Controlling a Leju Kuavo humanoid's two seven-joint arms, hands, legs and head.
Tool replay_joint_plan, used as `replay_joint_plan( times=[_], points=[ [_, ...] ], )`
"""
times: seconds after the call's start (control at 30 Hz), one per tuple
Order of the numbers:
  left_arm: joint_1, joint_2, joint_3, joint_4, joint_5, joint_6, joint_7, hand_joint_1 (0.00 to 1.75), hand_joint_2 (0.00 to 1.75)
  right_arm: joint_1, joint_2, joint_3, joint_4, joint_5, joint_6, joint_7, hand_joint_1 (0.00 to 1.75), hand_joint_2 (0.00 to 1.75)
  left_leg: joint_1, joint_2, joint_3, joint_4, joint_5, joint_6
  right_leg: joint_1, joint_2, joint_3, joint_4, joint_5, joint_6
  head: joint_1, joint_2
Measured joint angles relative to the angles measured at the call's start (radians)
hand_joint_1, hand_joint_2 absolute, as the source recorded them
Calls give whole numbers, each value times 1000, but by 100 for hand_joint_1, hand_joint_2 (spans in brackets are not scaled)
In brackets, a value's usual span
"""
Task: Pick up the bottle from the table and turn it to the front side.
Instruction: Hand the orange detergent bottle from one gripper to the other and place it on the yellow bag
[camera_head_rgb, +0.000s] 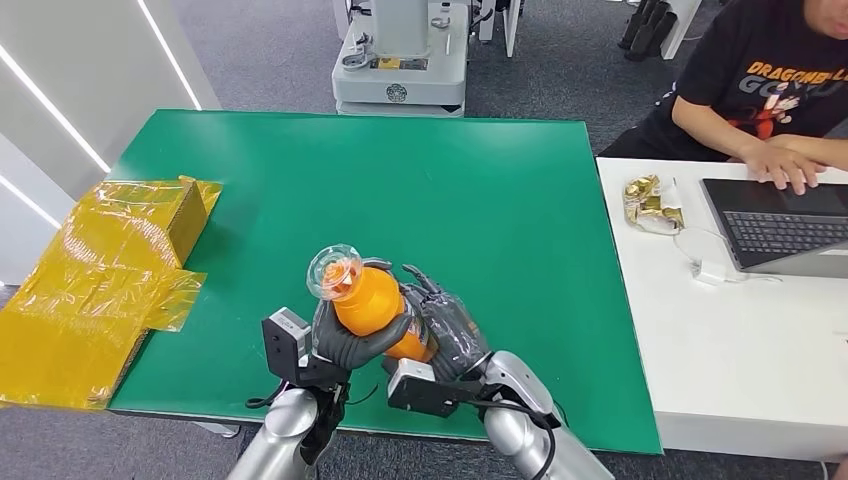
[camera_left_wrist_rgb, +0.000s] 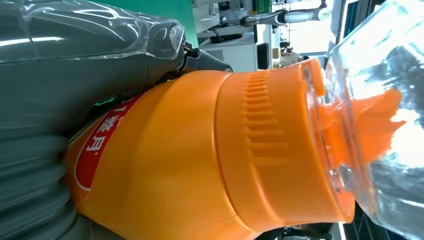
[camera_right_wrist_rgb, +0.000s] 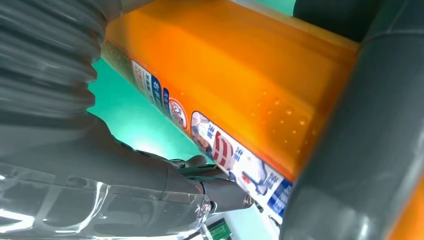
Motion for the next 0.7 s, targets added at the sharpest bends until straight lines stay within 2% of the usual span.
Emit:
replay_joint_plan(
  times=[0.43, 0.7],
  points=[
    [4, -13, 0, -14, 4, 7, -8, 175, 175, 56, 0, -17, -69, -17, -66, 35, 0, 175, 0, 0, 0, 0, 0, 0, 0, 0, 0, 0, 0, 0, 0, 0],
    [7, -10, 1, -22, 10, 29, -5, 175, 175, 102, -2, -61, -122, -37, -168, 66, 0, 175, 0, 0, 0, 0, 0, 0, 0, 0, 0, 0, 0, 0, 0, 0]
  ],
)
